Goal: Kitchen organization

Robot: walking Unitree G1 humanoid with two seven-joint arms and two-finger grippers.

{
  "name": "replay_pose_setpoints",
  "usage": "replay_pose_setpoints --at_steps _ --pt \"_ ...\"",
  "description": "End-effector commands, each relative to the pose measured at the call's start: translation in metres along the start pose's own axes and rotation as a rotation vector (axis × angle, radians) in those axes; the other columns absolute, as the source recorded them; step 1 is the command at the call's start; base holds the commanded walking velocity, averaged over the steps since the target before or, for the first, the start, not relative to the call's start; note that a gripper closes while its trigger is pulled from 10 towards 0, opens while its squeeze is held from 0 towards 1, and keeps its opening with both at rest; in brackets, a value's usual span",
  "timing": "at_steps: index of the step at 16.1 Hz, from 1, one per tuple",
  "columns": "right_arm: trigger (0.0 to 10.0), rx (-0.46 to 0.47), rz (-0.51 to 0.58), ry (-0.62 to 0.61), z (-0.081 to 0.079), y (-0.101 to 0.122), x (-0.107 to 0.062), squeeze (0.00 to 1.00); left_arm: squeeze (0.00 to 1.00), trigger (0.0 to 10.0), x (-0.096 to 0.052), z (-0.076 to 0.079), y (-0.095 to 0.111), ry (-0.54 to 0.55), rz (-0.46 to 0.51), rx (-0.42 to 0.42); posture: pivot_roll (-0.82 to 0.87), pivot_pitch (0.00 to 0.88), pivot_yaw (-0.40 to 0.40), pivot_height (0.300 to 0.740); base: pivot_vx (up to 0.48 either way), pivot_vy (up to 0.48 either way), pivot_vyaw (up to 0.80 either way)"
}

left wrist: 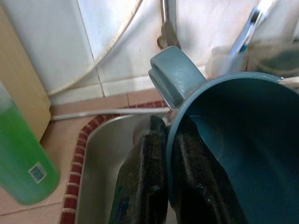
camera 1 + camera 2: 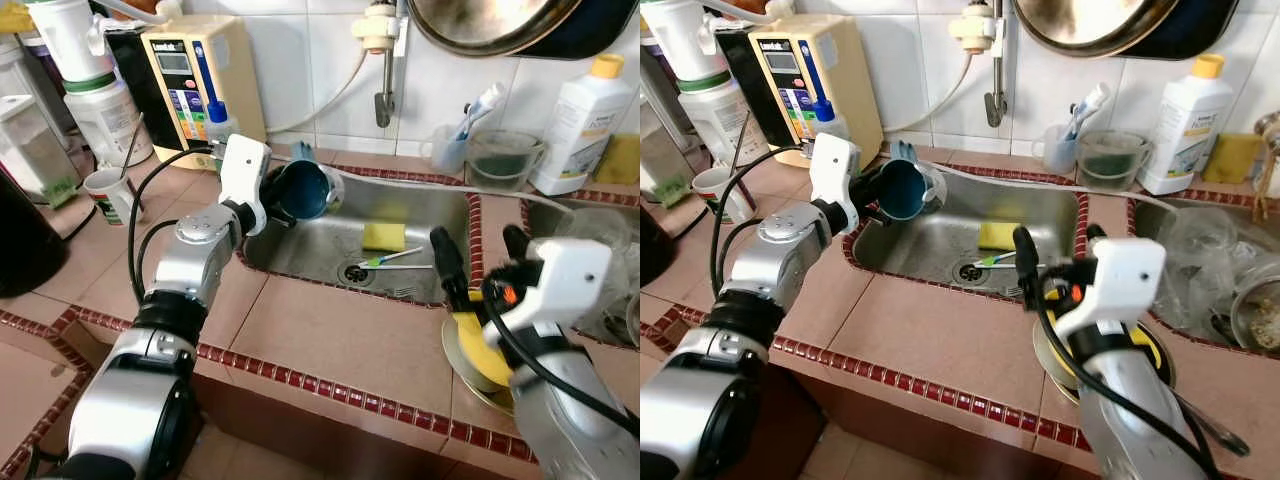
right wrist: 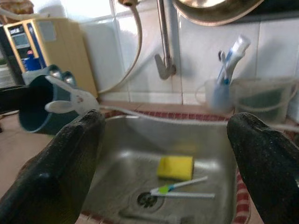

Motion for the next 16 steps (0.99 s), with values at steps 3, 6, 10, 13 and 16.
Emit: replay_pose_setpoints --at_steps 3,6,10,13,16 --pt "10.0 0.024 -0.048 -0.021 -0.005 0.003 -0.016 0.0 0.0 10.0 0.003 -0.003 0.001 -0.028 -0.034 0.056 -0.31 0.085 0.16 0.74 0.0 0.0 0.0" --pt "10.0 0.048 -0.077 -0.04 -0.008 0.003 -0.027 0.0 0.0 10.0 0.007 0.006 -0.009 -0.081 -0.096 0.089 -0.32 0.123 0.178 0.74 0.0 0.0 0.0" --pt "10.0 0.09 -0.097 -0.055 -0.013 0.005 -0.037 0.0 0.0 10.0 0.012 0.021 -0.019 -0.127 -0.126 0.084 -0.34 0.158 0.202 0.74 0.0 0.0 0.0" --pt "10.0 0.116 -0.104 -0.04 -0.019 0.003 -0.039 0.0 0.0 10.0 0.014 0.029 -0.023 -0.153 -0.143 0.094 -0.34 0.172 0.213 0.74 0.0 0.0 0.0" --pt "10.0 0.131 -0.107 -0.032 -0.022 0.003 -0.04 0.0 0.0 10.0 0.014 0.032 -0.028 -0.168 -0.16 0.104 -0.34 0.184 0.221 0.74 0.0 0.0 0.0"
Point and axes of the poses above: a point about 5 cm out from each wrist's last joint towards the gripper, its own x axis pointing out of the wrist towards the gripper, its own y axis along the axis of the wrist's last joint, z = x × y, the point moved 3 cm from there along x, pointing out of the wrist towards the gripper, and after that the axes turned 1 degree about x, right-handed, at the moved point
